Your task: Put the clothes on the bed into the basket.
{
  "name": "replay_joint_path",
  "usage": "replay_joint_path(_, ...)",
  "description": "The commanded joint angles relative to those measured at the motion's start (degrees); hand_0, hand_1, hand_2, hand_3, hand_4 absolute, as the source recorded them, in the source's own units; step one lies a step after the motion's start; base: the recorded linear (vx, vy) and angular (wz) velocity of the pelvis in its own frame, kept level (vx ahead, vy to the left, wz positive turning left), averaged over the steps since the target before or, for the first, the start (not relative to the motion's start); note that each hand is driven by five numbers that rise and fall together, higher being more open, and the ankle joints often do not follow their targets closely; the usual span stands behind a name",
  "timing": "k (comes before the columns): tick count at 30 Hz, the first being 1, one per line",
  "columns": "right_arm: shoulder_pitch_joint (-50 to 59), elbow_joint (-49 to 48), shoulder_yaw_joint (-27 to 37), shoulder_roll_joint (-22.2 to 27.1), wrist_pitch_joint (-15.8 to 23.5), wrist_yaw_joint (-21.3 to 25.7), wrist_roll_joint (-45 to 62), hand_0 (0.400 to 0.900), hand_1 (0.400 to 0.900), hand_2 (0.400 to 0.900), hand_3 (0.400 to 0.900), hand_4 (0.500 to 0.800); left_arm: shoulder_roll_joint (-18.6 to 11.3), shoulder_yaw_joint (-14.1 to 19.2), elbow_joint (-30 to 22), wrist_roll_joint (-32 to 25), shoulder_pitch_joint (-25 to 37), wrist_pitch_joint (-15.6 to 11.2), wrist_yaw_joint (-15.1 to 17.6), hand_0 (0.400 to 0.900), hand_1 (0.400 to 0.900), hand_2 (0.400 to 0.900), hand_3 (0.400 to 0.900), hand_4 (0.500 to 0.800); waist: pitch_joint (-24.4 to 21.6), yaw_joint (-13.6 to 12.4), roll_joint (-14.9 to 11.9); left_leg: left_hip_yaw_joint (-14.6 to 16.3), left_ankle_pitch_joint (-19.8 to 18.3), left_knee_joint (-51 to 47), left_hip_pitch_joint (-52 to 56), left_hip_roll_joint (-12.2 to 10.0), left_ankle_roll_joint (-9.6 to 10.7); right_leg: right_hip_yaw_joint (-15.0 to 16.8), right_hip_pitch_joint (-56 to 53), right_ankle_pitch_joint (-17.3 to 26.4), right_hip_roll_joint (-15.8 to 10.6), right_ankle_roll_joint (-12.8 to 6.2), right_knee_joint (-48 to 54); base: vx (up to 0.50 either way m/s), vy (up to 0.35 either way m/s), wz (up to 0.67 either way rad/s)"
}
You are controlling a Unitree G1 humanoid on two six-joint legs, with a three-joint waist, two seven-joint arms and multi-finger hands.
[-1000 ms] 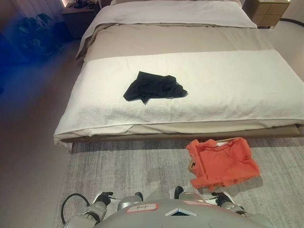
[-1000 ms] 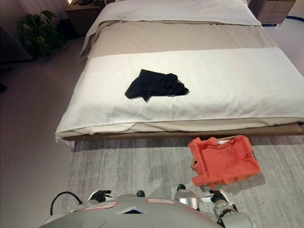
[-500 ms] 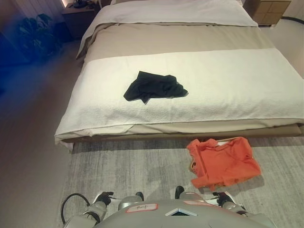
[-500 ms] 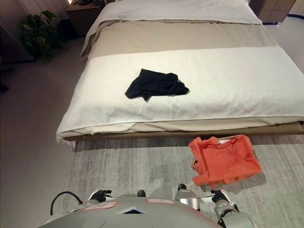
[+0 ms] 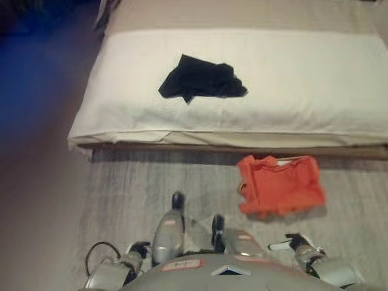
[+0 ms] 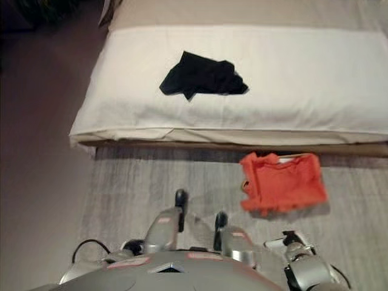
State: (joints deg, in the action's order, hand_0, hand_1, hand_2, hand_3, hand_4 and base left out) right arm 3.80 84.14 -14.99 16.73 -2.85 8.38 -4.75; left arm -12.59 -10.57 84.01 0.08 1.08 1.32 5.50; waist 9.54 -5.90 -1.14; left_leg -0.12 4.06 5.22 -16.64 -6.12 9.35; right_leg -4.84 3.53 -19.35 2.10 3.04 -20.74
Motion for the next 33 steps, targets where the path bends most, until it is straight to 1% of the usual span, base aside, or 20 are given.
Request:
replay_joint_path(1, -1.8, -1.09, -0.51, 1.98, 0.11, 1.27, 1.34, 0.9, 0.9, 0.9, 0.9, 0.8, -1.67, 1.66, 0.69, -0.92, -2.03, 0.2, 1.07, 0.9, 0.9, 0.9, 0.9, 0.8, -1.82, -2.58, -1.8, -1.51, 10.13, -8.41, -9.84, -2.26, -2.08, 5.4, -19.04, 6.0, -2.71, -5.91, 20.07, 0.51, 0.183, -0.55)
replay_joint_path(3, -2.01, -1.25, -0.42, 1.43, 0.0, 0.93, 1.39, 0.9, 0.9, 0.9, 0.9, 0.8, -1.84, 2.51, 0.79, -0.88, -2.65, 0.33, 1.14, 0.9, 0.9, 0.9, 0.9, 0.8, -2.96, -3.96, -2.22, -1.05, 11.97, -7.85, -9.82, -3.76, -1.44, 6.96, -22.12, 4.17, -4.31, -6.72, 20.07, 0.6, 0.246, -0.67)
replay_joint_path(5, -2.48, -0.7, -0.02, 0.85, -0.23, 0.55, 1.12, 0.9, 0.9, 0.9, 0.9, 0.8, -2.18, 3.6, 1.07, -1.51, -2.99, 0.52, 1.12, 0.9, 0.9, 0.9, 0.9, 0.8, -4.82, -4.81, -2.69, -2.24, 13.0, -6.64, -8.87, -3.03, -2.14, 7.54, -24.76, 3.14, -7.1, -7.99, 19.14, 0.66, 0.359, -0.48)
replay_joint_path(6, -2.42, -0.55, 0.23, 0.76, -0.23, 0.33, 0.91, 0.9, 0.9, 0.9, 0.9, 0.8, -2.26, 3.7, 1.24, -1.82, -2.77, 0.53, 1.17, 0.9, 0.9, 0.9, 0.9, 0.8, -5.63, -5.04, -2.91, -2.47, 14.15, -5.39, -8.88, -2.44, -2.14, 7.35, -25.19, 3.86, -8.57, -8.89, 17.96, 0.64, 0.387, -0.1)
replay_joint_path(7, -2.6, -0.59, 0.58, 0.58, -0.23, 0.11, 0.87, 0.9, 0.9, 0.9, 0.9, 0.8, -2.52, 3.58, 1.35, -1.59, -2.68, 0.58, 1.1, 0.9, 0.9, 0.9, 0.9, 0.8, -6.36, -4.98, -3.83, -1.78, 13.94, -3.27, -8.77, -1.21, -2.54, 6.73, -24.75, 7.23, -10.62, -10.22, 16.23, 0.59, 0.349, 0.01)
replay_joint_path(9, -2.15, -0.89, 0.06, 0.34, -0.28, -0.31, 0.1, 0.9, 0.9, 0.9, 0.9, 0.8, -3.49, 3.13, 0.64, -1.33, -2.18, 0.26, 1.05, 0.9, 0.9, 0.9, 0.9, 0.8, -7.45, -4.94, -5.38, -0.72, 12.22, -1.32, -7.81, 1.44, -3.78, 7.19, -21.62, 18.08, -13.17, -11.45, 11.27, 0.48, 0.285, 0.13)
replay_joint_path(10, -1.85, -1.22, -0.02, 0.42, -0.24, -0.37, 0.11, 0.9, 0.9, 0.9, 0.9, 0.8, -3.87, 3.01, 0.15, -1.36, -2.04, 0.06, 0.99, 0.9, 0.9, 0.9, 0.9, 0.8, -8.06, -5.06, -5.42, 0.32, 11.46, -1.13, -7.52, 2.05, -4.23, 7.18, -20.21, 22.79, -13.36, -11.74, 10.01, 0.4, 0.249, 0.18)
replay_joint_path(11, -1.73, -1.66, 0.14, 0.55, -0.21, -0.3, 0.4, 0.9, 0.9, 0.9, 0.9, 0.8, -4.08, 2.97, -0.22, -1.45, -1.89, 0.02, 0.94, 0.9, 0.9, 0.9, 0.9, 0.8, -8.34, -5.28, -5.54, 0.8, 10.75, -1.2, -7.19, 2.66, -4.77, 6.98, -19.23, 25.92, -13.55, -12.06, 8.61, 0.38, 0.236, 0.12)
replay_joint_path(13, -1.21, -2.86, 0.52, 1.0, 0.01, -0.27, 1.17, 0.9, 0.9, 0.9, 0.9, 0.8, -4.55, 2.29, -0.7, -1.11, -1.45, -0.02, 0.67, 0.9, 0.9, 0.9, 0.9, 0.8, -8.86, -5.43, -5.7, 1.57, 8.44, -1.68, -5.33, 4.59, -6.99, 5.74, -17.36, 33.62, -14.26, -12.46, 3.1, 0.4, 0.269, 0.08)
replay_joint_path(14, -0.93, -3.05, 0.6, 1.17, 0.09, -0.23, 1.43, 0.9, 0.9, 0.9, 0.9, 0.8, -4.81, 1.89, -0.7, -0.65, -0.89, -0.02, 0.6, 0.9, 0.9, 0.9, 0.9, 0.8, -8.75, -5.0, -5.22, 1.82, 7.19, -2.29, -3.58, 5.51, -8.09, 5.17, -16.05, 35.06, -13.96, -12.08, 0.18, 0.44, 0.288, 0.22)
replay_joint_path(15, -0.84, -3.01, 0.67, 1.24, 0.12, -0.1, 1.52, 0.9, 0.9, 0.9, 0.9, 0.8, -5.08, 1.59, -0.81, -0.47, -0.58, -0.03, 0.54, 0.9, 0.9, 0.9, 0.9, 0.8, -8.36, -4.4, -4.85, 1.74, 6.35, -3.24, -1.78, 6.24, -8.83, 4.6, -14.38, 34.83, -13.64, -11.72, -1.9, 0.45, 0.262, 0.37)
replay_joint_path(16, -0.56, -3.2, 0.56, 1.36, 0.35, -0.15, 1.68, 0.9, 0.9, 0.9, 0.9, 0.8, -5.62, 1.43, -0.82, -0.29, -0.1, 0.0, 0.44, 0.9, 0.9, 0.9, 0.9, 0.8, -7.9, -3.11, -4.01, 1.05, 5.61, -4.78, 0.48, 6.84, -9.45, 5.16, -11.06, 32.64, -11.67, -10.7, -3.28, 0.47, 0.233, 0.53)
replay_joint_path(17, -0.64, -3.0, 0.63, 1.31, 0.47, -0.33, 1.9, 0.9, 0.9, 0.9, 0.9, 0.8, -6.1, 1.22, -0.97, -0.19, 0.34, -0.14, 0.32, 0.9, 0.9, 0.9, 0.9, 0.8, -6.98, -1.52, -3.18, 0.09, 5.08, -6.39, 2.83, 7.32, -9.85, 4.51, -7.26, 28.29, -9.59, -9.7, -3.68, 0.47, 0.2, 0.6)
replay_joint_path(19, -1.16, -2.35, 0.45, 1.07, 0.45, -0.26, 2.02, 0.9, 0.9, 0.9, 0.9, 0.8, -6.44, 0.92, -1.0, 0.1, 0.92, -0.17, 0.24, 0.9, 0.9, 0.9, 0.9, 0.8, -5.2, 0.76, -0.89, -2.01, 4.06, -8.64, 8.18, 6.77, -9.54, -1.36, -2.79, 18.7, -9.0, -8.07, -0.57, 0.47, 0.102, 0.65)
replay_joint_path(20, -1.34, -2.19, 0.34, 1.11, 0.39, -0.21, 1.91, 0.9, 0.9, 0.9, 0.9, 0.8, -6.4, 0.59, -0.92, 0.56, 1.45, -0.24, 0.15, 0.9, 0.9, 0.9, 0.9, 0.8, -4.35, 1.74, -0.14, -2.72, 2.97, -9.25, 10.79, 6.29, -8.9, -4.7, -1.42, 16.65, -9.86, -7.87, 5.32, 0.46, -0.008, 0.64)
replay_joint_path(22, -1.19, -2.62, -0.34, 1.28, 0.37, 0.53, 0.71, 0.9, 0.9, 0.9, 0.9, 0.8, -6.14, 0.22, -0.83, 1.35, 1.47, -0.29, 0.18, 0.9, 0.9, 0.9, 0.9, 0.8, -3.35, 3.56, -0.18, -3.73, 1.43, -9.88, 14.24, 6.62, -8.48, -3.16, 0.59, 18.71, -9.23, -8.86, 12.59, 0.42, -0.044, 0.54)
replay_joint_path(24, -0.17, -3.99, -1.99, 2.17, 0.54, 2.32, -2.59, 0.9, 0.9, 0.9, 0.9, 0.8, -5.88, -0.3, -1.45, 2.19, 1.26, -0.96, 0.6, 0.9, 0.9, 0.9, 0.9, 0.8, -2.54, 4.22, -0.39, -4.69, -0.09, -10.09, 16.47, 7.1, -8.31, -1.89, 3.33, 22.31, -9.34, -10.13, 17.8, 0.38, -0.064, 0.49)
replay_joint_path(27, 1.53, -7.62, -2.95, 4.51, 1.37, 4.24, -5.66, 0.9, 0.9, 0.9, 0.9, 0.8, -5.39, 0.27, -1.27, 3.08, -0.47, -1.57, 0.93, 0.9, 0.9, 0.9, 0.9, 0.8, -1.42, 4.97, -0.84, -5.96, -1.8, -9.97, 19.32, 8.32, -8.42, 0.43, 4.51, 24.95, -8.46, -10.75, 18.42, 0.29, -0.084, 0.38)
replay_joint_path(29, 4.11, -11.38, -4.22, 6.47, 1.8, 5.5, -7.89, 0.9, 0.9, 0.9, 0.9, 0.8, -4.77, 0.97, -0.75, 3.04, -1.25, -1.78, 1.57, 0.9, 0.9, 0.9, 0.9, 0.8, -1.42, 4.52, -1.2, -5.87, -2.36, -10.21, 18.94, 8.45, -8.28, -0.59, 3.58, 25.93, -9.0, -10.8, 19.97, 0.15, -0.12, 0.0)
replay_joint_path(33, 12.57, -23.06, -7.65, 13.88, 1.88, 7.36, -13.33, 0.9, 0.9, 0.9, 0.9, 0.8, -2.68, 1.03, -0.56, 1.14, -1.73, -2.03, 2.96, 0.9, 0.9, 0.9, 0.9, 0.8, -0.78, 3.68, 0.06, -5.67, -1.35, -10.22, 14.99, 7.63, -7.32, -2.39, 5.16, 27.7, -9.24, -10.89, 23.03, 0.0, -0.095, 0.11)
